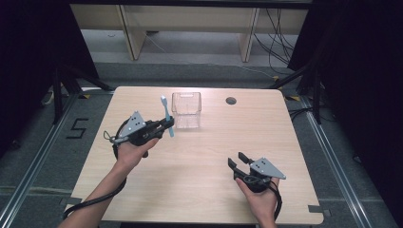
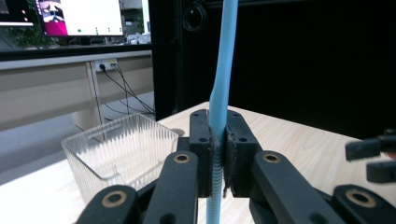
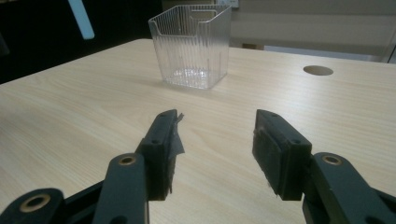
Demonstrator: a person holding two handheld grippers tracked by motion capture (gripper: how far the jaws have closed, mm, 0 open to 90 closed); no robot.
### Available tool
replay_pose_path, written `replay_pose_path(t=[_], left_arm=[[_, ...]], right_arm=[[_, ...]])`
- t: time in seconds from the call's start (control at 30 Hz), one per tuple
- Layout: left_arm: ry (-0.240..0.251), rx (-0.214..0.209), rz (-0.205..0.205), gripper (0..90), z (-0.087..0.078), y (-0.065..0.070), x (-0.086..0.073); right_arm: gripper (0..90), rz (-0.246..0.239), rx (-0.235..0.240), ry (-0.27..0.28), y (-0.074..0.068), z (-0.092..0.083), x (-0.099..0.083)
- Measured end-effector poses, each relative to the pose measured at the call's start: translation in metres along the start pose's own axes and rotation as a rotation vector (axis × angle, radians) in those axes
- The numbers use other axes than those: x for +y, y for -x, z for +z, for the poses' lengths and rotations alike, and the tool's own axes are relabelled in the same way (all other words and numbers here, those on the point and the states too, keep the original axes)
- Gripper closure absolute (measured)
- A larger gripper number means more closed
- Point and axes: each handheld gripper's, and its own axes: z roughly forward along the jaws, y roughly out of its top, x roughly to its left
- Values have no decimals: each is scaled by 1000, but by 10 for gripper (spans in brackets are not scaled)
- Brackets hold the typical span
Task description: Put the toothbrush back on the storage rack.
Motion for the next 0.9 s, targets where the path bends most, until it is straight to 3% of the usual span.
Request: replay_pose_path(t=[0.03, 0.07, 0.1, 0.2, 0.33, 0.37, 0.57, 0.6, 0.63, 0.7, 0.73, 0.8, 0.9], left_arm=[[0, 0, 0, 829, 0, 0, 0], [6, 4, 7, 829, 3, -3, 3], [7, 6, 9, 829, 5, -4, 4], [9, 10, 18, 829, 10, -8, 7], [13, 15, 20, 829, 14, -12, 8], [13, 17, 22, 829, 15, -14, 9], [18, 30, 34, 829, 18, -21, 13], [23, 34, 39, 829, 20, -24, 16], [28, 35, 40, 829, 21, -25, 18], [33, 42, 45, 829, 23, -28, 20], [34, 44, 48, 829, 25, -30, 21], [37, 47, 50, 829, 27, -32, 23], [41, 48, 49, 829, 31, -33, 25]], right_arm=[[511, -18, -16, -1, 1, 0, -1], [510, 12, -1, -8, -2, 2, -2], [509, -23, -13, -6, 0, 2, -2], [506, -25, -18, 4, 0, 5, -4], [493, -18, -3, 14, -1, 6, -5], [490, 18, -1, 1, -2, 6, -6], [483, -5, -19, -16, 0, 6, -7], [483, -14, -32, 14, 0, 8, -8], [482, 3, -12, -8, -2, 7, -7], [479, 18, -27, -18, -4, 6, -8], [476, -12, -32, -17, -2, 7, -7], [472, -18, -35, -19, -2, 7, -7], [471, 3, -18, -15, -3, 8, -9]])
